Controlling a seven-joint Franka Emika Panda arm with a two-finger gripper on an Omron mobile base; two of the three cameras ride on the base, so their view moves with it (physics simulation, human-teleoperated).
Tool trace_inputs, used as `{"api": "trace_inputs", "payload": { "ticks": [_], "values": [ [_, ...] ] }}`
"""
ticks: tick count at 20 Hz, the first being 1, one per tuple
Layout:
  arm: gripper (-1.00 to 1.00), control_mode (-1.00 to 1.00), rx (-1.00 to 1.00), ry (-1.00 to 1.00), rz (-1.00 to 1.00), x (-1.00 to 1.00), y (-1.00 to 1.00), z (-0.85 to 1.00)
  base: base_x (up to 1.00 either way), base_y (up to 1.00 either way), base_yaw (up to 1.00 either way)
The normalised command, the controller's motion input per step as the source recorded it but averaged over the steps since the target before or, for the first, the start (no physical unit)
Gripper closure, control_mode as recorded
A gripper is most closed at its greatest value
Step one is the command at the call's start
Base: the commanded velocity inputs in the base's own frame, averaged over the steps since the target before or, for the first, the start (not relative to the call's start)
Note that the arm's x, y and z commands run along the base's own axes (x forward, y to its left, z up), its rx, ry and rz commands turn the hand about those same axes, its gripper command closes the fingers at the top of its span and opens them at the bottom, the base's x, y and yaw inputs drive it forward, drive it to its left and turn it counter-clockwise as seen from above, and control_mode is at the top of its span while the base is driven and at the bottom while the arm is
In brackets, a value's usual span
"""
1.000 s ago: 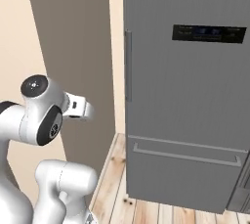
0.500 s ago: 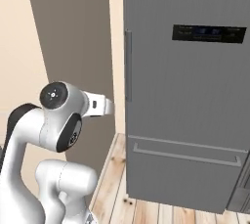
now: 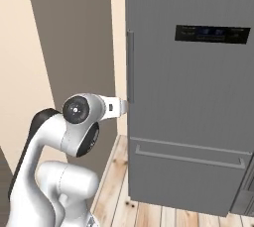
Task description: Retrieve the kiwi and banana from the fridge and place them into the bowl on the dining table.
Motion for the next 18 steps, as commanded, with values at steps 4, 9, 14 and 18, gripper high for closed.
{"api": "trace_inputs", "payload": {
  "ticks": [4,9,14,18],
  "values": [
    [-1.0,-1.0,-0.04,-0.21,0.0,0.47,0.0,-0.43,0.0,0.0,0.0],
    [-1.0,-1.0,0.0,-0.3,0.0,0.23,0.0,-0.18,0.0,0.0,0.0],
    [-1.0,-1.0,0.0,-0.23,0.01,0.08,0.09,0.0,0.0,0.0,0.0],
    [-1.0,-1.0,0.0,-0.15,0.01,0.1,0.34,0.0,0.0,0.0,0.0]
  ]
}}
